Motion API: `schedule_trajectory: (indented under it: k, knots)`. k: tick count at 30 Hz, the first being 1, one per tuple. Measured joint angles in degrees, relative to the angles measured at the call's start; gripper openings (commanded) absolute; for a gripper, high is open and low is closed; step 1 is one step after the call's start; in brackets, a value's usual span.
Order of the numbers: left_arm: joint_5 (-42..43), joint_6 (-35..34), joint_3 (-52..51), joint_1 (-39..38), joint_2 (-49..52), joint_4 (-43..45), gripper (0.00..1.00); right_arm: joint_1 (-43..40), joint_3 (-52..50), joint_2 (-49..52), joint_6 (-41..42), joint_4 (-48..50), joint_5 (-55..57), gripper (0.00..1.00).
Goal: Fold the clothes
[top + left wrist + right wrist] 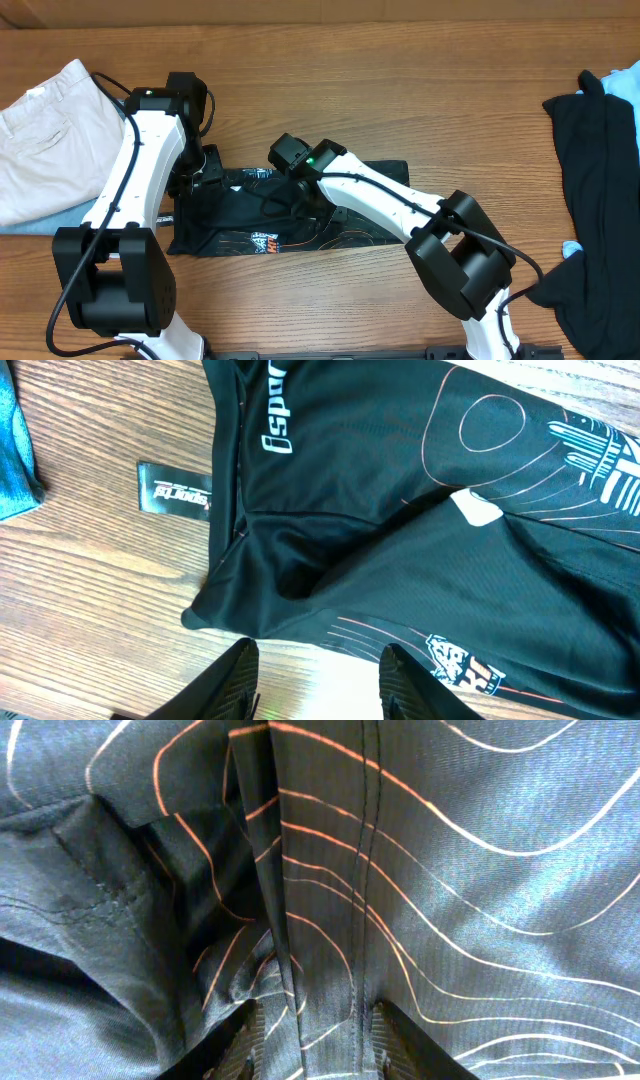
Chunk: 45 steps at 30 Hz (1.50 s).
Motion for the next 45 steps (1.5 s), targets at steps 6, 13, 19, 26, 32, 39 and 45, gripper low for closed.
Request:
schedule_trajectory:
  k: [6, 13, 19, 26, 32, 39, 45]
  knots:
    - [0.0, 0.0, 0.0, 0.0, 0.0, 0.0, 0.43, 0.0, 0.0, 0.7, 0.5, 0.0, -0.1, 0.35]
    - [0.0, 0.0, 0.0, 0.0, 0.0, 0.0, 0.43, 0.0, 0.0, 2.1, 0.9, 0.0, -1.0, 0.08]
    - [0.0, 0.0, 0.0, 0.0, 0.0, 0.0, 0.43, 0.0, 0.0, 2.3, 1.0, -0.2, -2.0, 0.04]
    - [0.0, 0.0, 0.0, 0.0, 0.0, 0.0, 0.43, 0.0, 0.0, 2.3, -0.7, -3.7, -7.7, 0.04]
    - [0.0, 0.0, 0.0, 0.0, 0.0, 0.0, 0.43, 0.0, 0.0, 2.3, -1.9, -5.4, -9.8, 0.04]
    - [0.0, 0.0, 0.0, 0.0, 0.0, 0.0, 0.43, 0.0, 0.0, 2.3, -3.0, -5.7, -10.6, 0.15]
    - [0.0, 0.0, 0.0, 0.0, 0.0, 0.0, 0.43, -0.2, 0.1, 2.3, -3.5, -6.7, -10.4, 0.18]
